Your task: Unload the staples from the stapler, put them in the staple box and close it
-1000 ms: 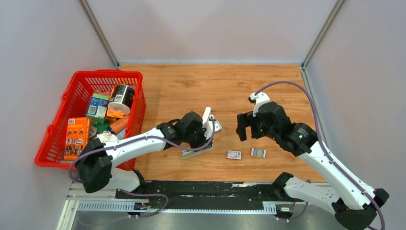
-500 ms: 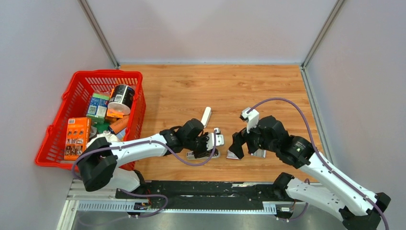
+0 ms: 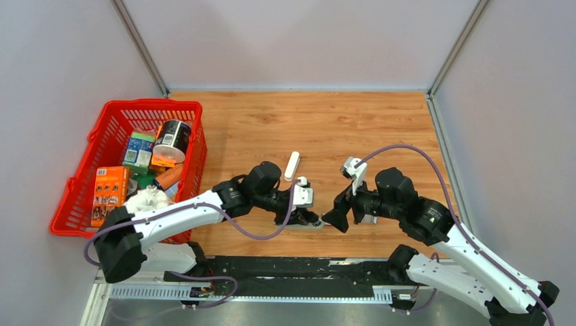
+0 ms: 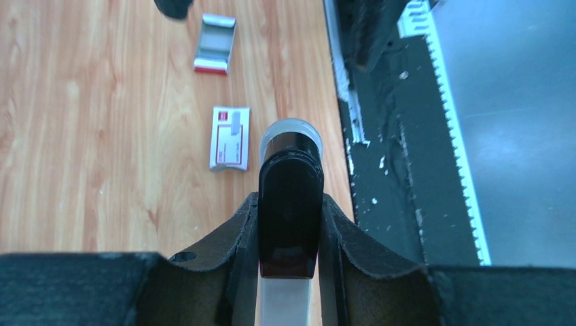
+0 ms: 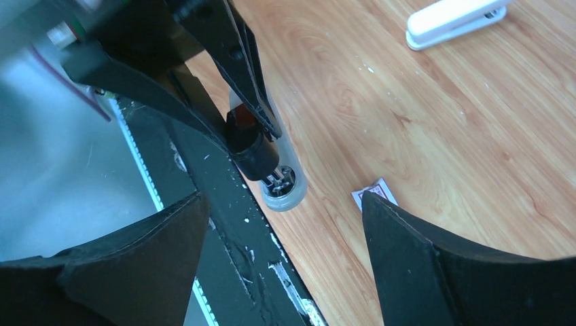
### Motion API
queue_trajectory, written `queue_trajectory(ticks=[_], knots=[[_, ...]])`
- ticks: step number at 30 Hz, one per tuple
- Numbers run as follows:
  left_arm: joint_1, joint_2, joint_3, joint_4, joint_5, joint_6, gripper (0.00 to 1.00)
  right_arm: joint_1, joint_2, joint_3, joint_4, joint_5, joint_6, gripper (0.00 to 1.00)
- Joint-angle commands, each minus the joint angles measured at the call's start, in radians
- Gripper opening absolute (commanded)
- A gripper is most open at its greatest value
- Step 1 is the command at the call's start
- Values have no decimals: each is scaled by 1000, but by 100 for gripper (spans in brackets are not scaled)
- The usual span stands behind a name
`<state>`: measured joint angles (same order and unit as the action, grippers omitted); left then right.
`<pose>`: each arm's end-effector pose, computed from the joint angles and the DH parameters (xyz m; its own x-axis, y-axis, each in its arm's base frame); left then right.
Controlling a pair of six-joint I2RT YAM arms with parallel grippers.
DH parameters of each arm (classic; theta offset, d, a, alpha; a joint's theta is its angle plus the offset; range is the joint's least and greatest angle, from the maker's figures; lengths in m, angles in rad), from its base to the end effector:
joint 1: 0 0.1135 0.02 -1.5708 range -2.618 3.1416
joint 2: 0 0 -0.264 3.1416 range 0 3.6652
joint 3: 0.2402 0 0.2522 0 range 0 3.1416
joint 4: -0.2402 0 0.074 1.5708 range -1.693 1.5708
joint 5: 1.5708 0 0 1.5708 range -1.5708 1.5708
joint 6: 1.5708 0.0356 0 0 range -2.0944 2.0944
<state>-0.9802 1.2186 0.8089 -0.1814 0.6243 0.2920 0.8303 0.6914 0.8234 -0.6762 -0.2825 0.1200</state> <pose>0.1291 -0.2300 0.2614 -0.0254 0.4573 -0.8890 0.9936 -0.0866 -0.0729 0.0899 0.1131 0.3175 -0.4509 -0.3229 -0.8321 -0.8217 0.5142 0.2457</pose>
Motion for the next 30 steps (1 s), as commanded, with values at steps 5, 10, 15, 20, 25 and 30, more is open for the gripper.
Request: queue_trajectory(ticks=[5, 10, 15, 20, 25, 30], knots=[[0, -152, 65, 39, 123, -103, 0, 47, -20, 109, -10, -124, -114, 81], [0, -145, 117, -33, 75, -152, 0, 136, -1, 146, -19, -130, -186, 80], [0, -149, 156, -50, 51, -212, 0, 208, 65, 187, -75, -32, -247, 80], [0, -211, 128, -7, 64, -251, 0, 217, 91, 207, -65, -26, -275, 80], [0, -225, 130, -30, 84, -243, 0, 222, 128, 232, -68, -26, -290, 75], [0, -231, 121, -41, 94, -240, 0, 240, 151, 249, -54, -26, -292, 67]])
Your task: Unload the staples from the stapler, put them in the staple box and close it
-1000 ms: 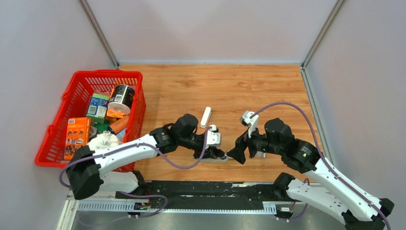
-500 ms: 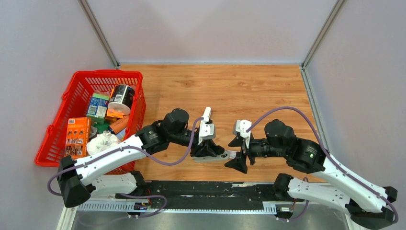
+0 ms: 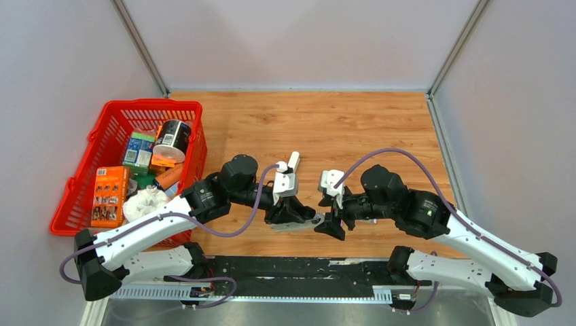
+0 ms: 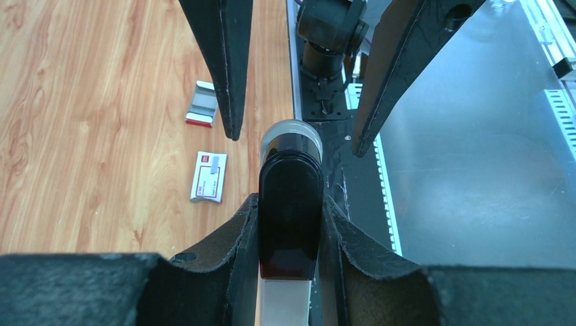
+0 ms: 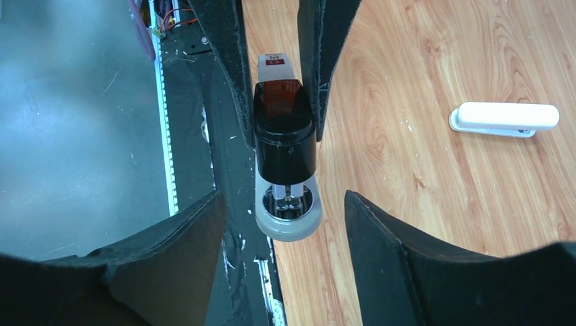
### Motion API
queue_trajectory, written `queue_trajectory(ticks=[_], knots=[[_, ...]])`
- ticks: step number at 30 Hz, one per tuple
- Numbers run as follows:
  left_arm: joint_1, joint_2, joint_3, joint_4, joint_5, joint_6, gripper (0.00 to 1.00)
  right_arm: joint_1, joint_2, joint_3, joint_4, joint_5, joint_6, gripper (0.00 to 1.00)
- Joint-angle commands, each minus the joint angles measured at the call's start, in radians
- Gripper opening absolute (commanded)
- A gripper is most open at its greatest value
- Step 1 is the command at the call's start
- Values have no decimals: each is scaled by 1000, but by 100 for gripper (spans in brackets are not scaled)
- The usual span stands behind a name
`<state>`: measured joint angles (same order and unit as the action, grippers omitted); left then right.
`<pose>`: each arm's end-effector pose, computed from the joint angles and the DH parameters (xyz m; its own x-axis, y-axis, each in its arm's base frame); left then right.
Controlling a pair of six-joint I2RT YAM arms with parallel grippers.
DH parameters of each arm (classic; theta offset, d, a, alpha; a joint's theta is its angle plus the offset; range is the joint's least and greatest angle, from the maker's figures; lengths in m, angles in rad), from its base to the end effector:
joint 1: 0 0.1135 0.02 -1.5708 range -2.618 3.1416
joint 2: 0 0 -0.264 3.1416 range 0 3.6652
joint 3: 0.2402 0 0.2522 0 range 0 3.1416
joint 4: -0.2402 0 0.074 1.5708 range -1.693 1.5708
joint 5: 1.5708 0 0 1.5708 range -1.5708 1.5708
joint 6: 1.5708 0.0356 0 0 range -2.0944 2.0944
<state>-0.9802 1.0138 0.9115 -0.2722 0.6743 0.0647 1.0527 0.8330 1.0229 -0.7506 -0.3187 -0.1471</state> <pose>0.1068 -0.1993 0.3350 -0.1404 0.3001 -0.9435 0.9835 -0.0672 -0.1677 0.0710 0.1471 0.3567 -0.1203 -0.4921 -0.8622 -0.9847 0.1695 0.0407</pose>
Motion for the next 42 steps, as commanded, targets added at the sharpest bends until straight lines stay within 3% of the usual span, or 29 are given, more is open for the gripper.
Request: queue_trajectory(ticks=[1, 7, 17, 26, 36, 42], knots=[[0, -24, 20, 47, 45, -13, 0, 24, 12, 51, 23, 9, -26, 65], [0, -21, 24, 51, 60, -9, 0, 52, 38, 57, 28, 24, -28, 54], [0, -44, 30, 67, 88, -28, 0, 75, 51, 42, 48, 44, -23, 26], [0, -121, 6, 204, 30, -107, 0, 96, 5, -46, 95, 46, 21, 3], [0, -211, -28, 344, -93, -151, 0, 102, -97, -191, 195, 61, 127, 0], [0, -259, -75, 501, -172, -206, 0, 104, -107, -300, 391, 96, 242, 0]])
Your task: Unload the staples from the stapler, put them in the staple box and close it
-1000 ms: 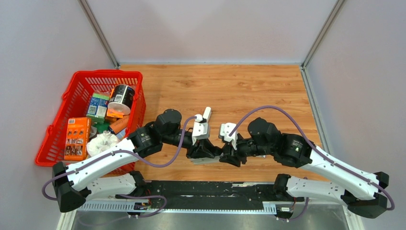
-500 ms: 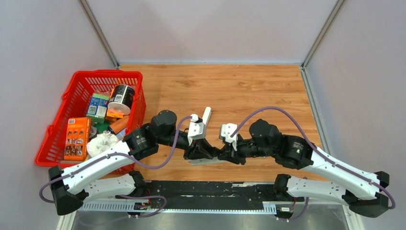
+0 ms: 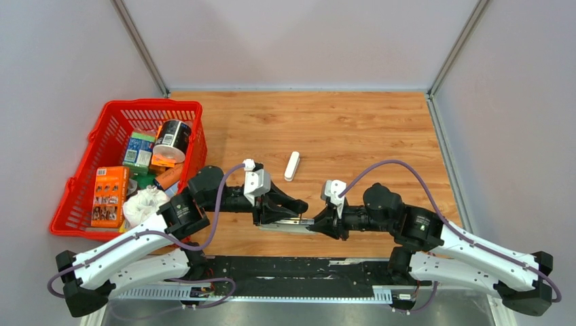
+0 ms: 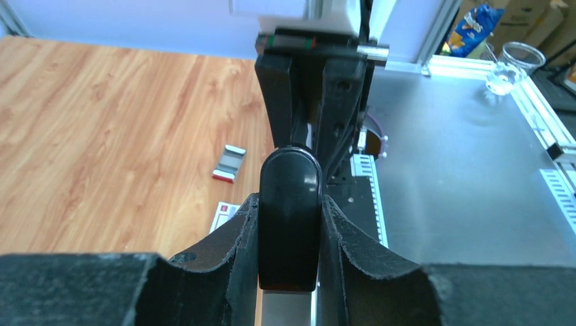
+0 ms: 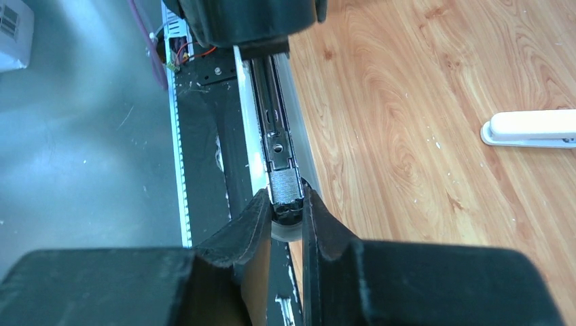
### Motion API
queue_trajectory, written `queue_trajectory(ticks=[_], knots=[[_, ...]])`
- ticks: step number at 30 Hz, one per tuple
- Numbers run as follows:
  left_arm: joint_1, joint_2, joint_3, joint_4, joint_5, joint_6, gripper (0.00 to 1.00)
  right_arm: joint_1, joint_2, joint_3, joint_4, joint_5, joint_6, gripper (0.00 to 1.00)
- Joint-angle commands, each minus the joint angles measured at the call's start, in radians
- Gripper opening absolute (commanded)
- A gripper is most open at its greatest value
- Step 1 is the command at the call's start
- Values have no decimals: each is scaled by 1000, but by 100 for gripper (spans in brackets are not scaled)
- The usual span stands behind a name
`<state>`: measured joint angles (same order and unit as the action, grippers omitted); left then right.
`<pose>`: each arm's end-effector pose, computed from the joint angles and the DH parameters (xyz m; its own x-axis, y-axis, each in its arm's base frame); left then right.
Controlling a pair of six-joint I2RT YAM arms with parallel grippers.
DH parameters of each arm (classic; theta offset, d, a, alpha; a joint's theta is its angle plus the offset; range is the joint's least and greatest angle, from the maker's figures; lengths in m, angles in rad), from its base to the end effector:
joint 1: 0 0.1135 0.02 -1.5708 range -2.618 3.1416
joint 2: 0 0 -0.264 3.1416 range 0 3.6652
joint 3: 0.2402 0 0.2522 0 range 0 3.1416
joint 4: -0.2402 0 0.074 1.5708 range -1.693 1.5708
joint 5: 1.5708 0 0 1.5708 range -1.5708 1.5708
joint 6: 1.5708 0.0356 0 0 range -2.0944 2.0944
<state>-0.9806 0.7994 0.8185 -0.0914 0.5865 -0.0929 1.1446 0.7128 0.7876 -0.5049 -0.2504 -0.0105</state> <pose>0.0855 -0.1631 0.3599 -0.1327 0.0593 -0.9894 0.9912 0.0104 -0.1323 0.0576 0.1481 0.3190 -0.1621 -0.3817 -0.9100 -0.9770 0.1915 0.0938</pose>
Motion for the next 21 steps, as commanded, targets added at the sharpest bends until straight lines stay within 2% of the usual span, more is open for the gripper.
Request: queue_trajectory(ticks=[1, 12, 21], knots=[[0, -48, 15, 352, -89, -59, 0, 14, 16, -79, 179, 31, 118, 0], [0, -63, -27, 593, -175, -123, 0, 35, 79, -202, 468, 37, 218, 0], [0, -23, -74, 760, -205, -206, 0, 64, 206, -176, 618, 33, 227, 0]])
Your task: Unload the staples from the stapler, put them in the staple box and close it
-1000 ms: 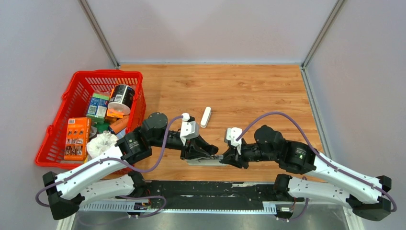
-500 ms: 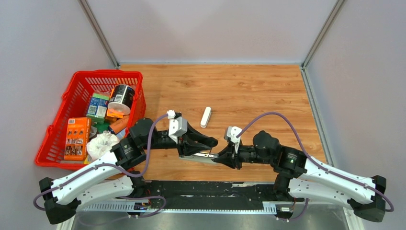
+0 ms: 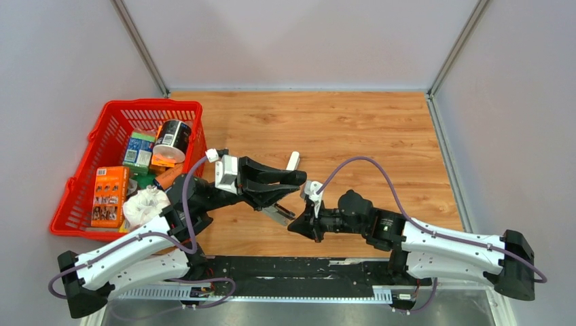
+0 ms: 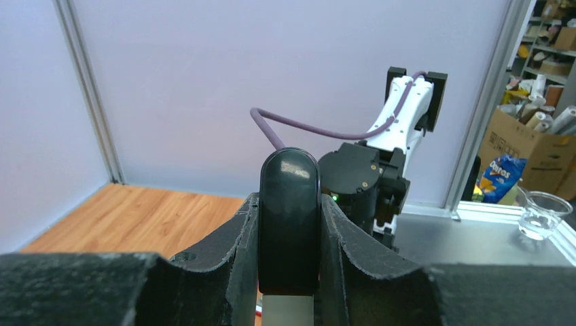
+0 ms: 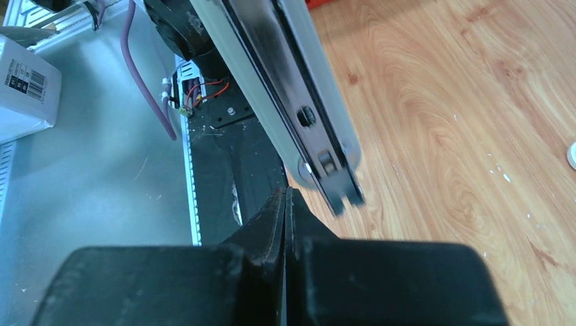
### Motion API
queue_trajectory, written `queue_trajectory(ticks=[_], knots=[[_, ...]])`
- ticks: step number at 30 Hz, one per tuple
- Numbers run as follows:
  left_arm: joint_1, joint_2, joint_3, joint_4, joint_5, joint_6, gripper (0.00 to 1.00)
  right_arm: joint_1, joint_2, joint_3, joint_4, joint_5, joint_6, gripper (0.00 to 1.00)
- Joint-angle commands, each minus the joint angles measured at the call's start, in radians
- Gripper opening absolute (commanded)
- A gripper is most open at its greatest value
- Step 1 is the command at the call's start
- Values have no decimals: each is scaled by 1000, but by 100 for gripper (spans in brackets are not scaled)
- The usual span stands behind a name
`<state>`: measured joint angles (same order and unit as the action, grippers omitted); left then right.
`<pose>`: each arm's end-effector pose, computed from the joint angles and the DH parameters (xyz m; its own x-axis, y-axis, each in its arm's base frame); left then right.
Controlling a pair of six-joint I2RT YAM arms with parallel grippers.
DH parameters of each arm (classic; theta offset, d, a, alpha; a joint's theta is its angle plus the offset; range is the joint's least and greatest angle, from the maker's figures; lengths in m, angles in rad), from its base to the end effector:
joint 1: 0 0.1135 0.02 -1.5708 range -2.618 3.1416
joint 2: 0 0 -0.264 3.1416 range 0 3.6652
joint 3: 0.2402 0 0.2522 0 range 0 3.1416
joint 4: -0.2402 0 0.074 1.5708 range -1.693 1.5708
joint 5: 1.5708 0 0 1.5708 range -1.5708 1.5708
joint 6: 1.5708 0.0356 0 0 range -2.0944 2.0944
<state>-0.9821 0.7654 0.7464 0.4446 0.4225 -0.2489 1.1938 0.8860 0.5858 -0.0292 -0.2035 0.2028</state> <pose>0.0837 -0.1517 0.3957 -0.0157 -0.3810 -0.9244 0.9926 0.1052 -0.0603 0.0698 0.1958 0.2676 -0.3142 -0.2578 -0.9137 -0.9369 0.2396 0.2546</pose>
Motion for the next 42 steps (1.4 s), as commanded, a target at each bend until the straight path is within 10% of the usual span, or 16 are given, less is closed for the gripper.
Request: queue_trajectory(ticks=[1, 30, 42], knots=[[2, 18, -5, 245, -39, -61, 0, 15, 45, 31, 146, -19, 11, 0], [2, 2, -12, 105, -77, 3, 0, 18, -180, 180, -342, 203, -52, 0], [2, -11, -42, 48, -166, 13, 0, 18, -69, 126, -74, 484, -71, 0]])
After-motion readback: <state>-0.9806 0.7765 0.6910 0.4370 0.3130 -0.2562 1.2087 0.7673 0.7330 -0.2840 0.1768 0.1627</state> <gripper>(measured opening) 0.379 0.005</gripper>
